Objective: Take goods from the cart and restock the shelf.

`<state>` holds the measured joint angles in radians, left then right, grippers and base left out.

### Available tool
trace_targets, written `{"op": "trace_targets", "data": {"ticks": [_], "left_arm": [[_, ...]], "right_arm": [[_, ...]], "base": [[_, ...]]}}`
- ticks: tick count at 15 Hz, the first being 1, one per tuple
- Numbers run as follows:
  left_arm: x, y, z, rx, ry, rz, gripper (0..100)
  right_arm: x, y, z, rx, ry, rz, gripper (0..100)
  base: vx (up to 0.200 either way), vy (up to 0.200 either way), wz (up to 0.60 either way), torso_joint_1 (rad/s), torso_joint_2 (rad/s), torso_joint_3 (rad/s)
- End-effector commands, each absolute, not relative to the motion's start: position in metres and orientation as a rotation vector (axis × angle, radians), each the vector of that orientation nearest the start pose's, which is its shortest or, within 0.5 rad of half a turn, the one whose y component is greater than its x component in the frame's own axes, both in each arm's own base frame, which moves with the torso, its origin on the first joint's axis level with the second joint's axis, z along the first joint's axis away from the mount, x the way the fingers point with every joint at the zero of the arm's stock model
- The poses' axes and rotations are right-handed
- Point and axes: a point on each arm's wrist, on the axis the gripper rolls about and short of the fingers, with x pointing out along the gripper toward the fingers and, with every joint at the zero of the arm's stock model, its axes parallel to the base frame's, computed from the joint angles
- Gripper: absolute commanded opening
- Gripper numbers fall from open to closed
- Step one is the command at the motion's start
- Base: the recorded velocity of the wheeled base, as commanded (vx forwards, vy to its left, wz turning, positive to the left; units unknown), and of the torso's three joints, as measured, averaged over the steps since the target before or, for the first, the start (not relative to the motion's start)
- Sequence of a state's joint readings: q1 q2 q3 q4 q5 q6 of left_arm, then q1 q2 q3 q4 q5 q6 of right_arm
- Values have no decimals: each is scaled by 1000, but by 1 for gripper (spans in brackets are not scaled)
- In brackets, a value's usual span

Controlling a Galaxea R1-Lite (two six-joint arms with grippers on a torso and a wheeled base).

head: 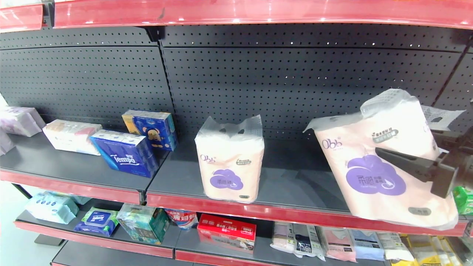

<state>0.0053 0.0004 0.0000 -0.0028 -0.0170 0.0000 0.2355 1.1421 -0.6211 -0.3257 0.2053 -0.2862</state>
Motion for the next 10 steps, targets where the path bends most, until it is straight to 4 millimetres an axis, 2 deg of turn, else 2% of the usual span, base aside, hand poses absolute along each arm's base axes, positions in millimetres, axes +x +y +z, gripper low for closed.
{"op": "trace_targets", "data": {"ticks": [1,4,7,8,10], "left_arm": [[-23,-1,76,0,-3,-11,100],[-23,-1,76,0,-3,-11,100],[-23,-1,76,0,-3,-11,100],[-23,-1,76,0,-3,-11,100],[-23,-1,76,0,-3,-11,100]], "right_arm": [[185,49,221,-257,188,469,0],[200,53,216,-256,185,470,0],[205,58,216,-258,167,482,0],[216,61,211,-255,161,478,0],[226,63,206,-255,155,477,0]], "base": [[0,0,0,0,0,0],[0,0,0,0,0,0],[0,0,0,0,0,0],[0,0,0,0,0,0],[0,0,0,0,0,0]]}}
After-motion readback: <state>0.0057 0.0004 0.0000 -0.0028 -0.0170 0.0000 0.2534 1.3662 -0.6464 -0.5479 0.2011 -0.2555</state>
